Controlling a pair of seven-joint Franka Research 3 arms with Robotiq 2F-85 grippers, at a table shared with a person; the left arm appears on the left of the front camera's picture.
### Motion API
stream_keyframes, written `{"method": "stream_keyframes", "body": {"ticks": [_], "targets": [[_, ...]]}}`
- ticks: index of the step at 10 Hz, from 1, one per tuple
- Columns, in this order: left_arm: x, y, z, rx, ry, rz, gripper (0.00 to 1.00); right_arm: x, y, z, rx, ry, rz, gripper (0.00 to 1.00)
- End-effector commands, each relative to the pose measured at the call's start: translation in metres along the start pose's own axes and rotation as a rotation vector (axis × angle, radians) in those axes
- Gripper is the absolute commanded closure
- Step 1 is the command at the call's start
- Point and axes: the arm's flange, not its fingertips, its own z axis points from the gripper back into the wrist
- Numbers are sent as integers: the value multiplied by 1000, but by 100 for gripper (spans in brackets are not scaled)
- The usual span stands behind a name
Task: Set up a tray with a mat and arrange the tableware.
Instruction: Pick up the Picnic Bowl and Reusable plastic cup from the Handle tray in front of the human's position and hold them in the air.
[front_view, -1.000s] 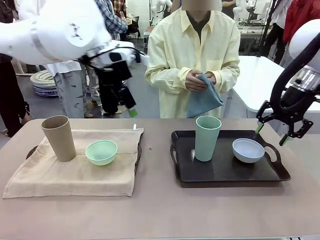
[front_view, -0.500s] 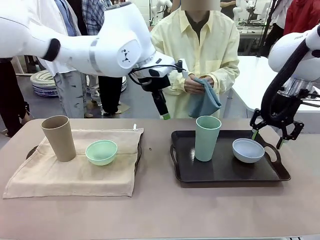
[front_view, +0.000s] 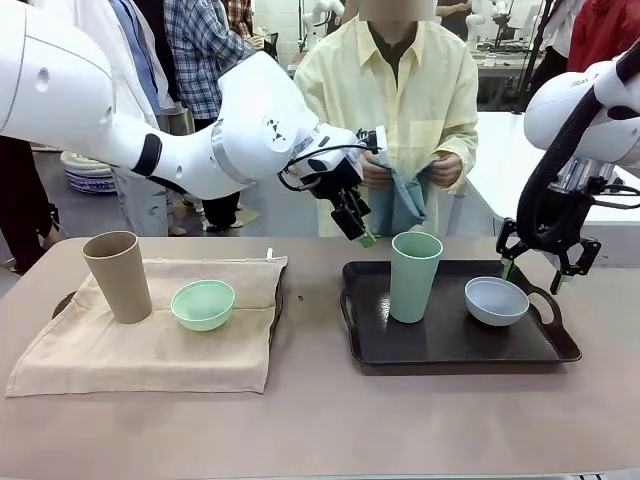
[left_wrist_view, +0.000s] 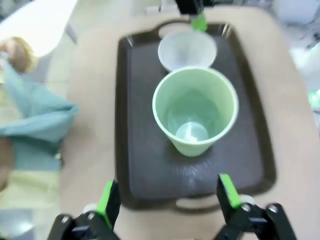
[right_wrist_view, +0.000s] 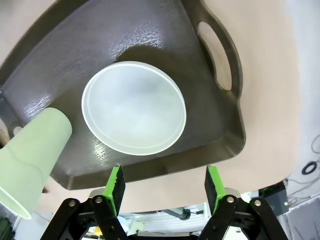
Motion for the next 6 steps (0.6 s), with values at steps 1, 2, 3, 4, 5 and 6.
{"method": "stream_keyframes", "body": {"ticks": [1, 2, 3, 4, 5, 6], "targets": [[-26, -9, 19, -71, -97, 24, 0, 6, 4, 1, 18, -10, -1, 17], [-32, -12, 25, -103, -148, 33, 0, 6, 5, 2, 30, -13, 2, 17], [-38, -15, 28, -104, -170, 59, 0, 7, 5, 4, 50, -22, -2, 17], [-14, 4, 7, -57, -100, 27, 0, 2, 0, 2, 4, -4, -1, 17], [-14, 4, 7, -57, -100, 27, 0, 2, 0, 2, 4, -4, -1, 17], [-14, 4, 7, -57, -100, 27, 0, 2, 0, 2, 4, -4, -1, 17]]}}
